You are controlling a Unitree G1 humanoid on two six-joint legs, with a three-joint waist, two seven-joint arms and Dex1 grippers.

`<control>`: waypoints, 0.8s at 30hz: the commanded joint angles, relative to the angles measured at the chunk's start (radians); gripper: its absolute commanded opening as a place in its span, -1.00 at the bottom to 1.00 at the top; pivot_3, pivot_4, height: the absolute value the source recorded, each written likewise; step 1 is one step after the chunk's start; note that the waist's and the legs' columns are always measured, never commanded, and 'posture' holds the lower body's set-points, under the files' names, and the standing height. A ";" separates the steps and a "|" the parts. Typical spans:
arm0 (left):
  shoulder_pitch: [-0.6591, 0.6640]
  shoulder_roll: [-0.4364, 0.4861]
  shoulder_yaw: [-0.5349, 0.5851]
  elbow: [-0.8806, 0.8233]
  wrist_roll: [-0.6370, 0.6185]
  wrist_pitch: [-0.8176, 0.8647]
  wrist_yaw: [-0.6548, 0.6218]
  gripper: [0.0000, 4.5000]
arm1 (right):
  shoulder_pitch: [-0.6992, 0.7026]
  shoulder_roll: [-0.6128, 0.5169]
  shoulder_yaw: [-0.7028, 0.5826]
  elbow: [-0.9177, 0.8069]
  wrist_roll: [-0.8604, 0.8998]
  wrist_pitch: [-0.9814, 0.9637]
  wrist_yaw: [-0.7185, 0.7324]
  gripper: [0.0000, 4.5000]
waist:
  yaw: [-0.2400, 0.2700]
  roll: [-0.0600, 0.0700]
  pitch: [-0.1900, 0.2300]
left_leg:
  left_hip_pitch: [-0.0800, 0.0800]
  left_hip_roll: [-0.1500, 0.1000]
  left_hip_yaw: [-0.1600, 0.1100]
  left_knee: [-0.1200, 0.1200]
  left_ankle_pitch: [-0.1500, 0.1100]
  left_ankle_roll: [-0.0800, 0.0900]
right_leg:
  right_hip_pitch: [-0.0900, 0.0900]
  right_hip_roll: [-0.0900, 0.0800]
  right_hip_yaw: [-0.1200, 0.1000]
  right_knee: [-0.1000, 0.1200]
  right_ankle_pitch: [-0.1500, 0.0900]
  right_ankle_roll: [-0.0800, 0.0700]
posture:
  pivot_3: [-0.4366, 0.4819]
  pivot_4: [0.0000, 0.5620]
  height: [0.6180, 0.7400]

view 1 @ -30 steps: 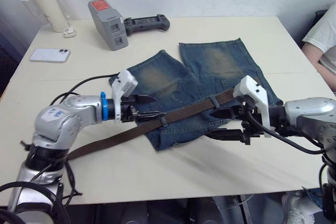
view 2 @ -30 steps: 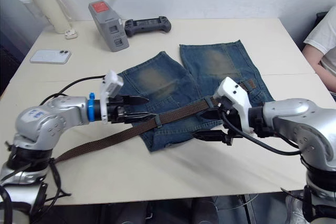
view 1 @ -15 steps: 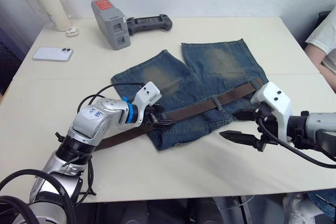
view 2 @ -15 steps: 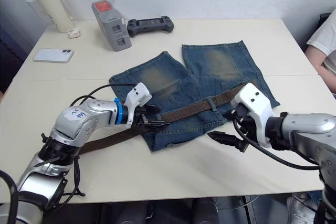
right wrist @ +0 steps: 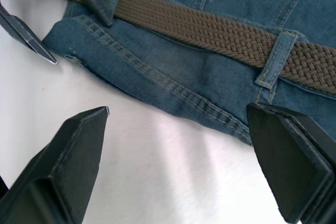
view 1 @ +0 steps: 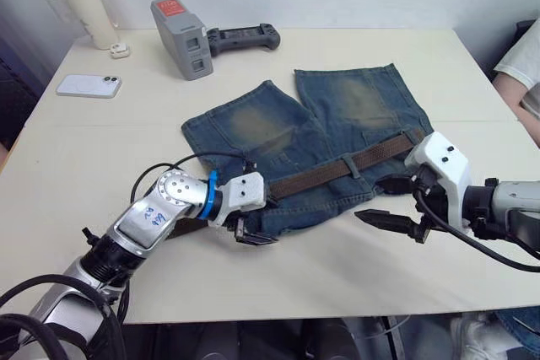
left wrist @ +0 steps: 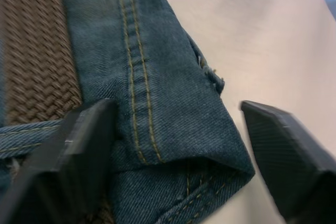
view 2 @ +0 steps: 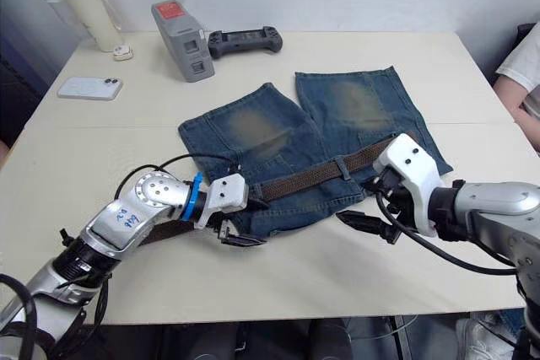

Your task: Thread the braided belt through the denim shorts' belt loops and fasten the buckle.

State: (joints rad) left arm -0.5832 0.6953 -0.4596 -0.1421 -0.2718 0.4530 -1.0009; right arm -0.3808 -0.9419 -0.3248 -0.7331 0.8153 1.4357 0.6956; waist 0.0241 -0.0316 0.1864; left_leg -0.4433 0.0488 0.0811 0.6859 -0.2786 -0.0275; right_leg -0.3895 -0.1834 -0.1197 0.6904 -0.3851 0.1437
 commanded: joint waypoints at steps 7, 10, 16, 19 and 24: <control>-0.028 0.143 0.061 0.283 0.117 -0.285 -0.211 -0.77 | 0.000 -0.043 0.041 0.039 -0.016 -0.106 0.008 1.00 | -0.008 0.000 0.000 | 0.001 0.000 0.000 0.000 0.000 0.000 | 0.000 0.000 0.000 0.001 0.000 0.000 | -0.05 -0.47 -0.25; -0.073 0.153 0.097 0.403 0.114 -0.385 -0.255 -0.91 | 0.006 -0.048 0.054 0.048 -0.017 -0.128 0.018 1.00 | -0.028 0.000 0.000 | 0.002 0.001 0.000 0.000 0.000 0.000 | 0.000 0.001 0.000 0.002 0.000 0.000 | -0.05 -0.47 -0.25; -0.212 0.108 0.156 0.605 0.107 -0.410 -0.256 -0.91 | -0.004 -0.054 0.083 0.068 -0.031 -0.169 0.021 1.00 | -0.027 0.000 0.000 | 0.003 0.001 0.001 0.000 0.001 0.000 | -0.001 0.001 0.001 0.004 0.000 0.000 | -0.05 -0.47 -0.25; -0.251 0.114 0.151 0.726 0.167 -0.514 -0.272 -0.91 | -0.007 -0.055 0.094 0.074 -0.028 -0.182 0.019 1.00 | -0.024 0.000 0.000 | -0.001 0.001 0.000 0.004 0.001 0.000 | -0.002 0.000 0.000 0.006 0.000 0.000 | -0.05 -0.47 -0.25; -0.295 0.133 0.178 0.926 0.205 -0.639 -0.325 -0.91 | -0.004 -0.062 0.101 0.081 -0.026 -0.195 0.018 1.00 | -0.031 0.000 0.000 | -0.001 0.001 0.000 0.004 0.000 0.001 | -0.002 0.000 0.000 0.007 0.000 0.000 | -0.05 -0.47 -0.25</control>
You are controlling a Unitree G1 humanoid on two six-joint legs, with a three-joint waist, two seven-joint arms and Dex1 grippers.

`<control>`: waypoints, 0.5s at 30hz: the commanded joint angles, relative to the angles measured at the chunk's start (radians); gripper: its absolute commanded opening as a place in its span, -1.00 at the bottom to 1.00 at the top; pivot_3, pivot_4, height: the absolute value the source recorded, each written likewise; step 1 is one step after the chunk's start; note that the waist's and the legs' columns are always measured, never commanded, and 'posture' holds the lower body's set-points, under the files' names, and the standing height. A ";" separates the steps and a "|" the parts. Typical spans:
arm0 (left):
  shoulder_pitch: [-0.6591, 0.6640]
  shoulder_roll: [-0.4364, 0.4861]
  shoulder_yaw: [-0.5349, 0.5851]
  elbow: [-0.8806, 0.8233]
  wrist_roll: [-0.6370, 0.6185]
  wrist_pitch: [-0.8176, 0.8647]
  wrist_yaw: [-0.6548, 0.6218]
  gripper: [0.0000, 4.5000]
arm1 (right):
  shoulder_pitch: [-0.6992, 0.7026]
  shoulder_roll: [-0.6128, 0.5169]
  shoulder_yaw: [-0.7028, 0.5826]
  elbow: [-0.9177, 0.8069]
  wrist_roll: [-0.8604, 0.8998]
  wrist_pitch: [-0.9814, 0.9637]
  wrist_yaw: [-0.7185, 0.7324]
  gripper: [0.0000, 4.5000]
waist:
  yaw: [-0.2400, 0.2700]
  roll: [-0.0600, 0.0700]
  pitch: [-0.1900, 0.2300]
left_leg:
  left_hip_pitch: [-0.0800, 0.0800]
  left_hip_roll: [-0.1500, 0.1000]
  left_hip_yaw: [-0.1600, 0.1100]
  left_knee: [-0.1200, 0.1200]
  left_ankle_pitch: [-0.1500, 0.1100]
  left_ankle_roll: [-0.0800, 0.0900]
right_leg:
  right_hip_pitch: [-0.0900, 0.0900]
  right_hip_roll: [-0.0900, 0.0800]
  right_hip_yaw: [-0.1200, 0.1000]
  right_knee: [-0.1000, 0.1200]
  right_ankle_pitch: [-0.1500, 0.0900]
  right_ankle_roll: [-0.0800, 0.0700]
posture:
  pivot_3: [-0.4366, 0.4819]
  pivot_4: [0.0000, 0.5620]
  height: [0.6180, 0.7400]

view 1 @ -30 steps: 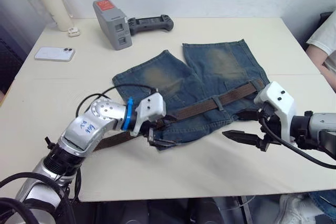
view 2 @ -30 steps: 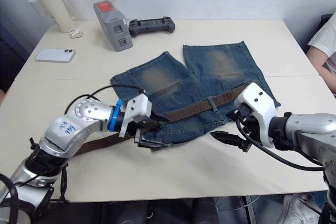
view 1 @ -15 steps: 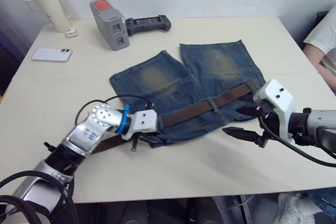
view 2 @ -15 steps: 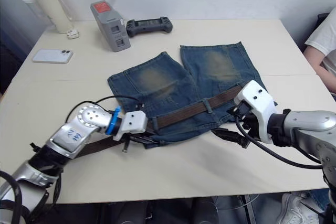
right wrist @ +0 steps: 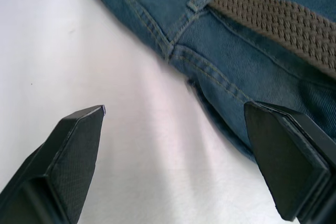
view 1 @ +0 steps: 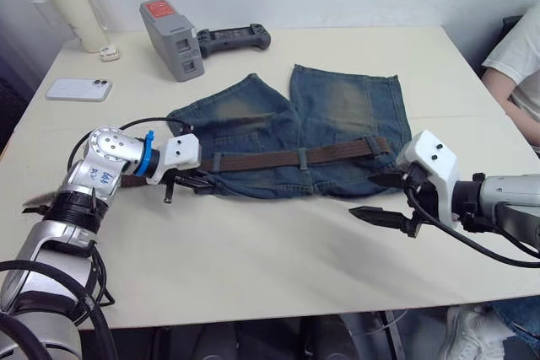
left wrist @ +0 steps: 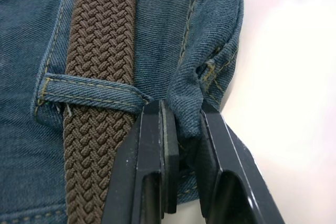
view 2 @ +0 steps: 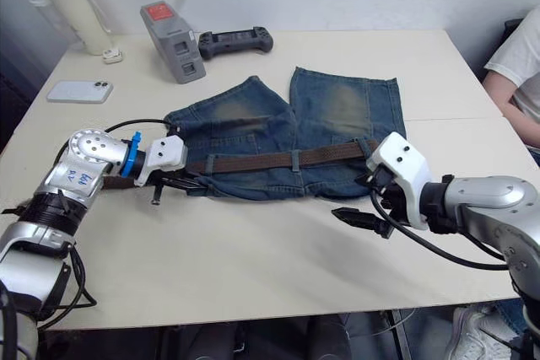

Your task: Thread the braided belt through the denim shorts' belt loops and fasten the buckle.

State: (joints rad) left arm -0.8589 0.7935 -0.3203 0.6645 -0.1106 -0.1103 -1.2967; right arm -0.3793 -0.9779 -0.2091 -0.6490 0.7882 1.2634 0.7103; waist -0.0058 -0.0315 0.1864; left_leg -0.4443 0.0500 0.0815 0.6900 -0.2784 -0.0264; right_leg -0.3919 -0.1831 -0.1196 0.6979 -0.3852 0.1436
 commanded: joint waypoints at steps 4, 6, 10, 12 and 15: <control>-0.025 0.058 0.064 0.198 0.048 -0.130 -0.074 -0.91 | -0.002 -0.032 -0.015 0.000 0.007 -0.024 0.007 1.00 | -0.002 0.000 0.000 | 0.000 0.000 0.000 0.000 0.000 0.000 | 0.000 0.000 0.000 0.000 0.000 0.000 | -0.05 -0.47 -0.25; -0.018 0.081 0.084 0.246 0.048 -0.170 -0.107 -0.91 | -0.003 -0.035 -0.001 0.009 -0.001 -0.035 0.007 1.00 | -0.006 0.000 0.000 | 0.000 0.000 0.000 0.000 0.000 0.000 | 0.000 0.000 0.000 0.001 0.000 0.000 | -0.05 -0.47 -0.25; -0.002 0.072 0.132 0.256 0.014 -0.135 -0.132 -0.91 | -0.019 -0.028 0.021 0.027 -0.001 -0.051 0.007 1.00 | -0.017 0.000 0.000 | 0.000 0.000 0.000 -0.001 0.000 0.000 | 0.000 0.000 0.000 0.001 0.000 0.000 | -0.05 -0.47 -0.25; 0.019 0.071 0.168 0.200 -0.038 -0.033 -0.184 -0.91 | -0.025 -0.030 0.033 0.036 -0.002 -0.059 0.011 1.00 | -0.019 0.000 0.000 | 0.000 0.000 0.000 0.000 0.000 0.000 | 0.000 0.000 -0.001 0.001 0.000 0.000 | -0.05 -0.47 -0.25; 0.060 0.098 0.224 0.070 -0.116 0.148 -0.246 -0.31 | -0.033 -0.032 0.039 0.052 0.000 -0.076 0.023 1.00 | -0.021 0.000 0.000 | -0.001 0.000 0.000 -0.001 0.000 0.000 | 0.000 0.000 -0.001 0.001 0.000 0.000 | -0.05 -0.47 -0.25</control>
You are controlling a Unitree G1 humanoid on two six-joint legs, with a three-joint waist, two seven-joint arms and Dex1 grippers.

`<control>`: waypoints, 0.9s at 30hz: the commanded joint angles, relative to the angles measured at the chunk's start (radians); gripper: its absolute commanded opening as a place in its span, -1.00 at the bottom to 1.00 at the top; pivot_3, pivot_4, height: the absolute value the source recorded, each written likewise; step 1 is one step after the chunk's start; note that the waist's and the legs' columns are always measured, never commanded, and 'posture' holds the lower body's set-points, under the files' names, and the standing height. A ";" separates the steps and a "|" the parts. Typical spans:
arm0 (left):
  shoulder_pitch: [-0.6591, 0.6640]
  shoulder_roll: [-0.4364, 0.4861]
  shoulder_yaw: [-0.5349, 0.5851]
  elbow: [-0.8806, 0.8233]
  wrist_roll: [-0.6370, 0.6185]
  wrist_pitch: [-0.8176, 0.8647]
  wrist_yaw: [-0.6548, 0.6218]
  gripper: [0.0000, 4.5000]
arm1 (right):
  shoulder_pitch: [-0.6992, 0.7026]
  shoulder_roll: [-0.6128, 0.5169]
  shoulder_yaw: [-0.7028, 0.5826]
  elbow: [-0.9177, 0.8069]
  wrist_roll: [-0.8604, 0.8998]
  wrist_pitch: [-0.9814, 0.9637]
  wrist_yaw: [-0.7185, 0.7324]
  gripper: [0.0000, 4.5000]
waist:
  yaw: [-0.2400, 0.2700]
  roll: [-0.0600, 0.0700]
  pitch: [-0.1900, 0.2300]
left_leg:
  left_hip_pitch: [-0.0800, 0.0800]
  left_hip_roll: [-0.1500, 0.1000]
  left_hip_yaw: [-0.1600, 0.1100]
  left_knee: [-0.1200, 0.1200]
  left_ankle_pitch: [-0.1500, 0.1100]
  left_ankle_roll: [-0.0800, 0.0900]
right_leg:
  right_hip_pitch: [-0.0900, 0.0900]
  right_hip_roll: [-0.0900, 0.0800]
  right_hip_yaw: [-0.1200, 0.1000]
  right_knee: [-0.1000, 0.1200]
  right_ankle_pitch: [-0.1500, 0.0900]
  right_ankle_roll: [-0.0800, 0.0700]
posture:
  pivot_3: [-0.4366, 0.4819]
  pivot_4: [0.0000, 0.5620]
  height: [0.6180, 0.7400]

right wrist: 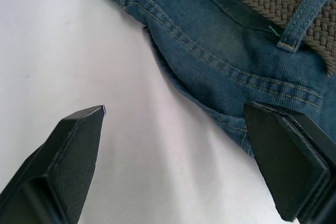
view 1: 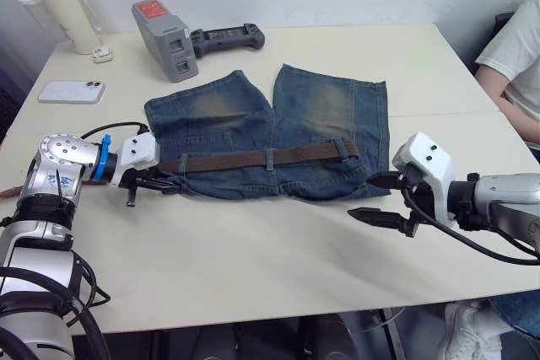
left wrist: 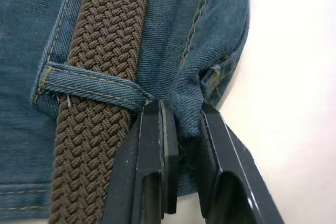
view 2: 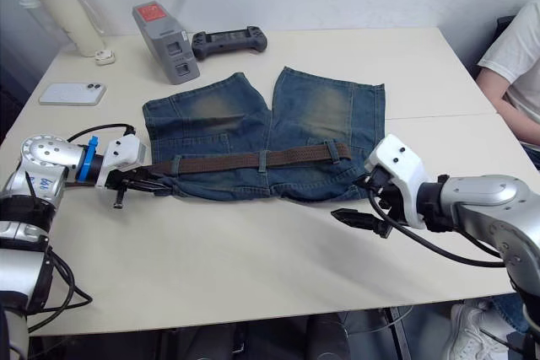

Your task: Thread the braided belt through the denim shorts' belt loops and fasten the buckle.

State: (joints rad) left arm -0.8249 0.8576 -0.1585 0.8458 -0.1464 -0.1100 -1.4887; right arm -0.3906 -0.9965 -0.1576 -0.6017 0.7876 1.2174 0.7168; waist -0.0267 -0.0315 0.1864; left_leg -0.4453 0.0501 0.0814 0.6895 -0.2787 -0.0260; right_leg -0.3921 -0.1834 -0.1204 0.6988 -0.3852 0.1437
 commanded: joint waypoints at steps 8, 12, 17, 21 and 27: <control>0.109 0.145 0.218 -0.381 -0.242 0.578 -0.002 0.99 | -0.056 -0.009 -0.036 0.064 0.041 -0.036 0.048 1.00 | 0.001 0.000 0.000 | 0.000 0.000 -0.001 0.000 0.000 0.000 | 0.001 0.000 0.000 0.000 0.000 0.000 | -0.05 -0.47 -0.25; 0.072 0.104 0.276 -0.369 -0.254 0.724 0.170 0.99 | -0.081 0.018 -0.027 0.134 0.030 -0.076 0.062 1.00 | 0.004 0.000 0.000 | 0.000 0.000 -0.001 0.001 0.000 0.000 | 0.001 0.000 0.000 0.001 0.000 0.000 | -0.05 -0.47 -0.25; 0.050 0.007 0.234 -0.366 -0.224 0.936 0.350 0.99 | -0.166 0.142 0.007 0.346 -0.065 -0.155 -0.031 1.00 | 0.011 -0.001 0.000 | 0.000 0.000 0.000 0.003 0.000 0.000 | 0.001 0.000 0.000 0.001 0.001 0.001 | -0.05 -0.47 -0.25; 0.023 -0.060 0.238 -0.328 -0.222 1.014 0.435 0.99 | -0.238 0.196 0.012 0.532 -0.143 -0.196 -0.086 1.00 | 0.015 -0.001 0.000 | -0.003 0.000 0.000 0.004 0.000 0.000 | -0.001 0.000 0.000 0.003 0.001 0.001 | -0.05 -0.47 -0.25; -0.025 -0.109 0.205 -0.238 -0.190 1.010 0.474 0.99 | -0.347 0.260 0.072 0.761 -0.247 -0.275 -0.068 1.00 | 0.011 -0.001 0.000 | -0.011 0.000 -0.002 0.010 0.000 0.000 | -0.007 0.000 -0.001 0.007 0.001 0.001 | -0.05 -0.47 -0.25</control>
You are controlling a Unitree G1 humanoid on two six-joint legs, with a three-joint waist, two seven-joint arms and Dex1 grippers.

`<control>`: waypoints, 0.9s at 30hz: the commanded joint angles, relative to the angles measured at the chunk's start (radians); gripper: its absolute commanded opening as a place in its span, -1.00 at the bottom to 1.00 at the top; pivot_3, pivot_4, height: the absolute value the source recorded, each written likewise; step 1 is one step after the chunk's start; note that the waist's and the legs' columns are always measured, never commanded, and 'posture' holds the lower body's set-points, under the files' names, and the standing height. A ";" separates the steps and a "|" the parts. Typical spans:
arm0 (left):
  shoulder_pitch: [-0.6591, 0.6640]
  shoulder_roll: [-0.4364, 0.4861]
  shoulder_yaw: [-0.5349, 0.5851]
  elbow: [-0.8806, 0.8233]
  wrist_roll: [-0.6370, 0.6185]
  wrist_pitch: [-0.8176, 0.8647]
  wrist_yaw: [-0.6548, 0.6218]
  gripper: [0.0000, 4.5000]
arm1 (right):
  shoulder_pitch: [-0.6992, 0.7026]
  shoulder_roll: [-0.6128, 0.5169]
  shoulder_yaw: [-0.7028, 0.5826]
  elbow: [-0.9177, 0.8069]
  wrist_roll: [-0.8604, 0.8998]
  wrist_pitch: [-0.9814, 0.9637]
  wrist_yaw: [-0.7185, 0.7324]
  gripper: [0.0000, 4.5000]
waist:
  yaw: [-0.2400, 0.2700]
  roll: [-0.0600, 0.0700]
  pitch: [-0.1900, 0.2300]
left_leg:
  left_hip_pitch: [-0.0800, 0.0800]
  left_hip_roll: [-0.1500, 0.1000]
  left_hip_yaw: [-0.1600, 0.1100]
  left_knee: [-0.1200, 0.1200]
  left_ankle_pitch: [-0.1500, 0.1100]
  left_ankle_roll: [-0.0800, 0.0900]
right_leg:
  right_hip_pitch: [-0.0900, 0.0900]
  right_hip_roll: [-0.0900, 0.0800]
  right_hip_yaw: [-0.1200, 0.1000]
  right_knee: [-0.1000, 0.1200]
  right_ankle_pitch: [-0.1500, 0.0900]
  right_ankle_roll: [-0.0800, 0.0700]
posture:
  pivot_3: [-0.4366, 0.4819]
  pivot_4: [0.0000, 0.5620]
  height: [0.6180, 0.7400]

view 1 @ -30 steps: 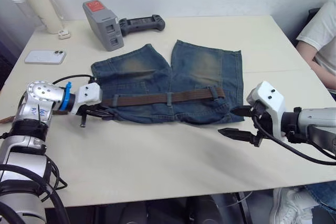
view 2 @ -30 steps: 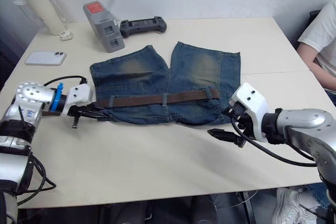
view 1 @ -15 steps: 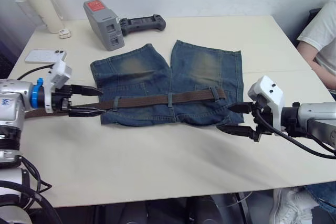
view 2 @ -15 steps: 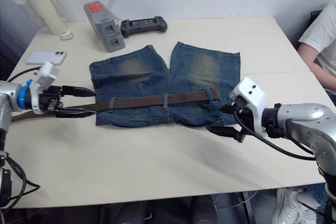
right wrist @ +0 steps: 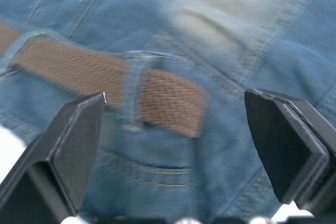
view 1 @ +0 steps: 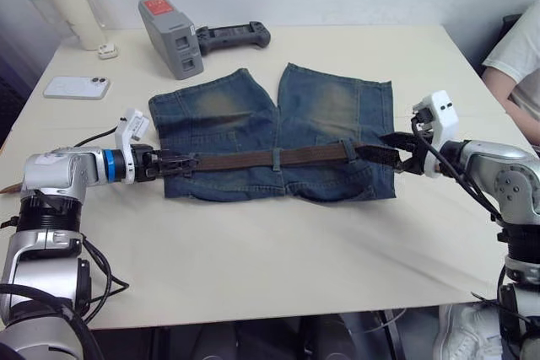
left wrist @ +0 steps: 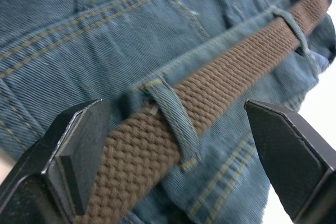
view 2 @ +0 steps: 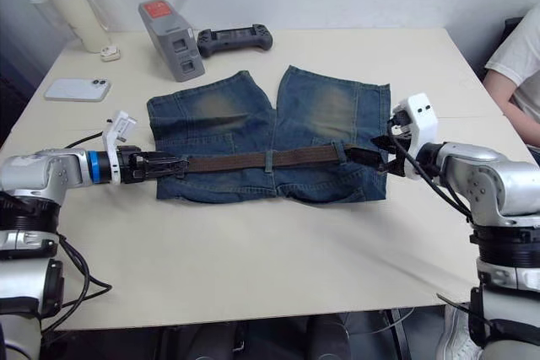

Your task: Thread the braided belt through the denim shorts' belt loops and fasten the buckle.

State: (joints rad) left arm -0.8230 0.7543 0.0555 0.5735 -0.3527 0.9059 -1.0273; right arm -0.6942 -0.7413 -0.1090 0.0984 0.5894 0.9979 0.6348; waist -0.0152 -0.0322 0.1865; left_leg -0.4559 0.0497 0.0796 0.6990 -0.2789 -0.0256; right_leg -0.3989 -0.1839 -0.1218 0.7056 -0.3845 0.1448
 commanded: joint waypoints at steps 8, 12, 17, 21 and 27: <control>-0.063 -0.029 -0.097 0.086 0.063 0.033 -0.032 0.99 | -0.194 0.114 0.036 0.375 -0.112 -0.173 0.098 1.00 | -0.005 0.000 0.000 | -0.001 -0.001 -0.001 0.001 0.000 0.000 | 0.000 -0.001 -0.001 0.001 0.000 0.000 | -0.05 -0.47 -0.25; -0.071 -0.023 -0.140 0.101 0.084 0.047 -0.077 0.75 | -0.206 0.126 0.068 0.430 -0.120 -0.129 0.175 1.00 | -0.003 0.000 0.000 | -0.002 -0.001 -0.002 0.002 0.000 0.000 | 0.000 -0.001 -0.001 0.001 0.000 0.000 | -0.05 -0.47 -0.25; -0.066 -0.029 -0.172 0.109 0.103 0.035 -0.121 -0.16 | -0.194 0.133 0.081 0.446 -0.132 -0.090 0.218 0.64 | -0.009 0.001 -0.001 | -0.002 -0.001 -0.001 0.002 0.000 0.000 | 0.000 -0.001 -0.001 0.001 0.000 0.000 | -0.05 -0.47 -0.25; -0.075 -0.032 -0.181 0.110 0.122 -0.003 -0.126 -0.94 | -0.181 0.135 0.077 0.422 -0.139 -0.086 0.237 -0.24 | -0.009 0.001 -0.001 | -0.002 -0.001 -0.002 0.002 0.000 0.000 | 0.000 -0.001 -0.001 0.001 0.000 0.000 | -0.05 -0.47 -0.25; -0.115 -0.030 -0.146 0.162 0.140 -0.056 -0.099 -0.95 | -0.172 0.145 0.025 0.367 -0.108 -0.073 0.230 -0.82 | -0.007 0.001 -0.001 | -0.002 -0.001 -0.002 0.002 0.000 0.000 | 0.000 -0.001 -0.001 0.002 0.000 0.000 | -0.05 -0.47 -0.25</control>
State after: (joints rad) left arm -0.9271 0.7287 -0.0933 0.7200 -0.2307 0.8684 -1.1444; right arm -0.8663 -0.5979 -0.0512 0.5207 0.4520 0.9181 0.8584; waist -0.0225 -0.0311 0.1859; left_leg -0.4576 0.0486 0.0777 0.7016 -0.2789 -0.0256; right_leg -0.3988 -0.1851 -0.1233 0.7075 -0.3846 0.1449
